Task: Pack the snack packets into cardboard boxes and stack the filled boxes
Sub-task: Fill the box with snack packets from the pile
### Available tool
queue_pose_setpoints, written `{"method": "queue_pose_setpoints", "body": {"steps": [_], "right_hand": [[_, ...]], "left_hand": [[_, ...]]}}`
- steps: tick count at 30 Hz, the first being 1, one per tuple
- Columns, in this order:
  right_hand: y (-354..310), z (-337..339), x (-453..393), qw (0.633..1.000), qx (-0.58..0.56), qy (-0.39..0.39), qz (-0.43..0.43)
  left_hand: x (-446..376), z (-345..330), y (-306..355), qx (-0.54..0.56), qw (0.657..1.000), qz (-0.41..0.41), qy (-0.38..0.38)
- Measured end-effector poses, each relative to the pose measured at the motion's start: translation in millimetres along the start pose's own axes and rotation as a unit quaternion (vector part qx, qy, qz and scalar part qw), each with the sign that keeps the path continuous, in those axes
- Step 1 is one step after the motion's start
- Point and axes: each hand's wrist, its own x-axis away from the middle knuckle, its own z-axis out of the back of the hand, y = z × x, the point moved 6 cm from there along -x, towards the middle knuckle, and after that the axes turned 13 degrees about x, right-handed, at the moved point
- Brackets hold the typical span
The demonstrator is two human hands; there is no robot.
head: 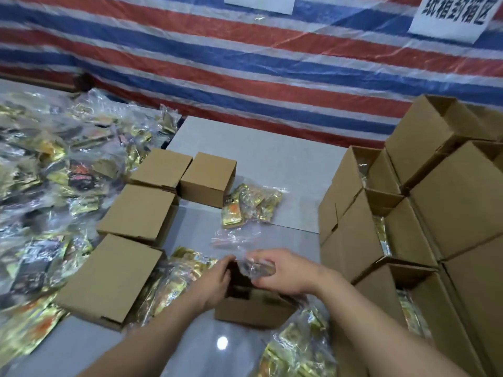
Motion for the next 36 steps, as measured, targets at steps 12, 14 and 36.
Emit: {"method": "queue_pose_setpoints", "body": {"steps": [12,14,36], "right_hand": [[41,-113,-76,0.979,0.097,-0.172,-0.059],[47,-121,-75,0.976,0.027,-0.200,-0.087],[73,-105,-64,0.978,-0.040,-0.095,-0.180]], "left_hand": [[-1,-6,-4,0.021,0.998,-0.046,0.025],[0,-7,-5,0.014,0.998,-0.048,0.025],[0,-13,-6,-0.010,0.998,-0.060,0.015]]}}
